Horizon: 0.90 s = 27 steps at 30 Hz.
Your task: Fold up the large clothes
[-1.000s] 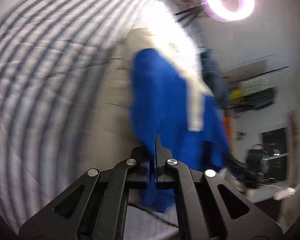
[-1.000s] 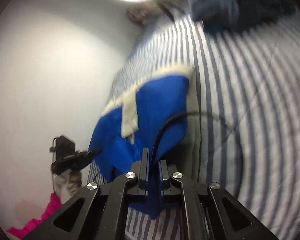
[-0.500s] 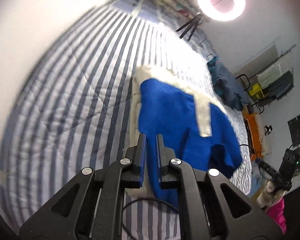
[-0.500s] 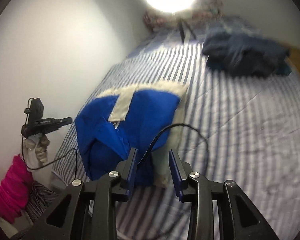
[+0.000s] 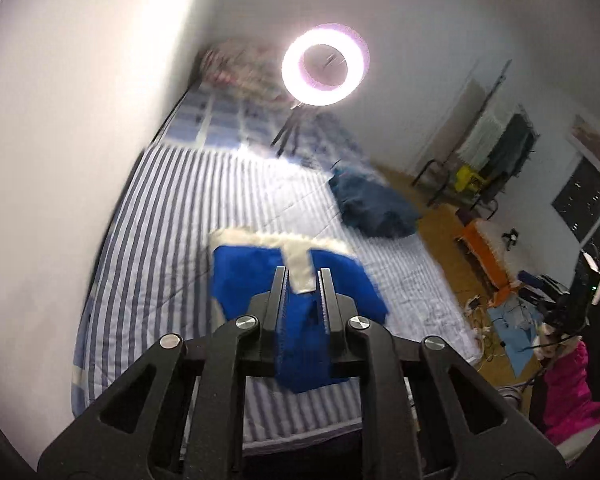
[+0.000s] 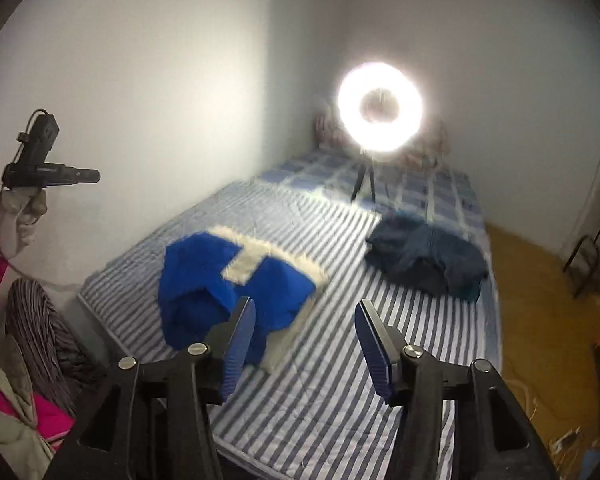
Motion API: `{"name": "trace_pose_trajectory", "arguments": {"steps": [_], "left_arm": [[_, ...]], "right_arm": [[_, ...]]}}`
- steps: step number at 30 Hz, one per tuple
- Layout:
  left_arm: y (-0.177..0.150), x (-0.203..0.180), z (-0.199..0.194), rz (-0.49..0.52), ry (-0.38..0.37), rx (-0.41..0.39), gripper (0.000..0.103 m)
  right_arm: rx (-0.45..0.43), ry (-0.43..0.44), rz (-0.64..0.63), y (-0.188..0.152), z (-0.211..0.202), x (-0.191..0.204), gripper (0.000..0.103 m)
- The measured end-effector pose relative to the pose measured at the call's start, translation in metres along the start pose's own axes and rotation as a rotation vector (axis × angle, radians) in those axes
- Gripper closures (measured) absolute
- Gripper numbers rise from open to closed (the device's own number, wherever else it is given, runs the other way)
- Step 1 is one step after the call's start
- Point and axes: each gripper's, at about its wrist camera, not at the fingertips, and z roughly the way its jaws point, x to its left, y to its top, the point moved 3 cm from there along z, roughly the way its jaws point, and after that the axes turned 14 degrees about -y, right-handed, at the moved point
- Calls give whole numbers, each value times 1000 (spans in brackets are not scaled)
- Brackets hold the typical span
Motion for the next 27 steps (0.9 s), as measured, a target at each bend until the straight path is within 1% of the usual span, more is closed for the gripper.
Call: {"name": "trace_pose_trajectory", "arguments": {"steps": [3,5,6,7,9,10,11,12,14,16,18,20,22,23,24,25,27], "left_arm": [[7,-41,-27,80,-36,-21,90],[14,-60,-39,122,-42,-33,75],[17,-66,-45,135,-45,-44,61],[20,-68,-47,148,-42,-53,56],[22,-67,-40,181,-13,-61,56],[22,-60,-30,175,-6,-55,56],[20,-52,-18,157,-4,-45,56],[19,-41,-3,136,0,-34,57],[17,-16,29,95,21,-22,57],[17,6,63,74,46,-6,57],[19,29,105,76,75,30,57],[21,50,138,55,100,47,57],[23,71,169,5,92,71,57],[24,82,185,-32,71,84,57],[24,89,197,-46,63,97,57],[24,98,212,-50,71,114,57],[22,114,238,-45,92,154,57]], "right_arm": [[-77,44,6,16,-27,8,48],[-117,52,24,26,-39,9,47],[-130,56,44,30,-40,8,47],[-142,57,61,32,-39,9,47],[-158,41,76,33,-26,10,47],[-159,29,80,32,-20,11,47],[-147,11,102,28,-1,12,48],[-131,11,124,26,17,14,50],[-89,24,153,21,54,19,65],[-28,40,168,18,94,27,69],[20,63,169,17,135,37,70],[66,84,159,15,172,50,71],[111,109,158,15,208,61,72],[131,122,158,14,223,65,74],[157,137,158,15,244,70,74],[178,149,151,14,259,75,75],[212,137,92,12,293,85,77]]}}
